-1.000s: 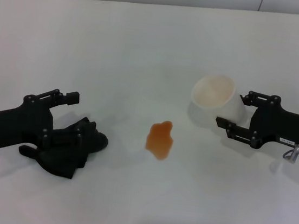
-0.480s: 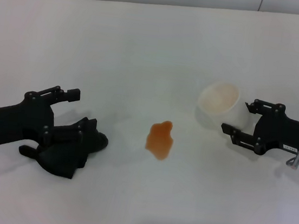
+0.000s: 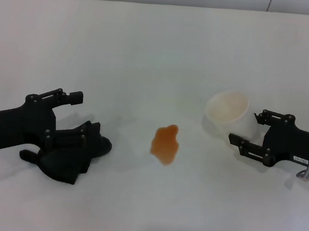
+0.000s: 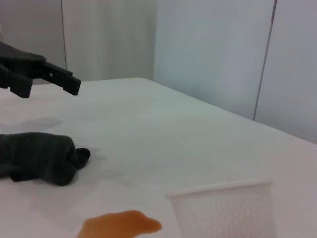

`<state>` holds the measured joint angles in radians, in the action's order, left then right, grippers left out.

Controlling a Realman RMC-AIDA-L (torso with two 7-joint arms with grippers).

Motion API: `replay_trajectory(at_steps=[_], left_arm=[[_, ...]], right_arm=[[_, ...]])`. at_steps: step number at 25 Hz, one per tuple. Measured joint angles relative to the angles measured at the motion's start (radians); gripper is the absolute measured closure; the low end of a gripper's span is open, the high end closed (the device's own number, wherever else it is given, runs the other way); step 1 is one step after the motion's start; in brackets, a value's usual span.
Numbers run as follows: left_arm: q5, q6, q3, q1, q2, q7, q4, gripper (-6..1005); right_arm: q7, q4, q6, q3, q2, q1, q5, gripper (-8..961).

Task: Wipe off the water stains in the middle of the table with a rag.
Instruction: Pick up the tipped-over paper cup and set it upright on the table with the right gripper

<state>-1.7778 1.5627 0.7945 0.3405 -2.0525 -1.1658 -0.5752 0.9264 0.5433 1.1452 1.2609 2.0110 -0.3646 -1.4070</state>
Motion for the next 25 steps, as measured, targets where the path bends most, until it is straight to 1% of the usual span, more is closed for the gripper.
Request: replay_trajectory(at_steps=[10, 25], left_arm=[[0.0, 0.0, 0.0, 0.0, 0.0, 0.0, 0.0, 110], [0.0, 0.0, -0.002, 0.0, 0.0, 0.004, 0.0, 109]], right_arm=[[0.08, 0.0, -0.003, 0.0, -0.006, -0.002, -0.006, 341], [0.082, -0.022, -0.02, -0.007, -0.008, 0.0, -0.013, 353]])
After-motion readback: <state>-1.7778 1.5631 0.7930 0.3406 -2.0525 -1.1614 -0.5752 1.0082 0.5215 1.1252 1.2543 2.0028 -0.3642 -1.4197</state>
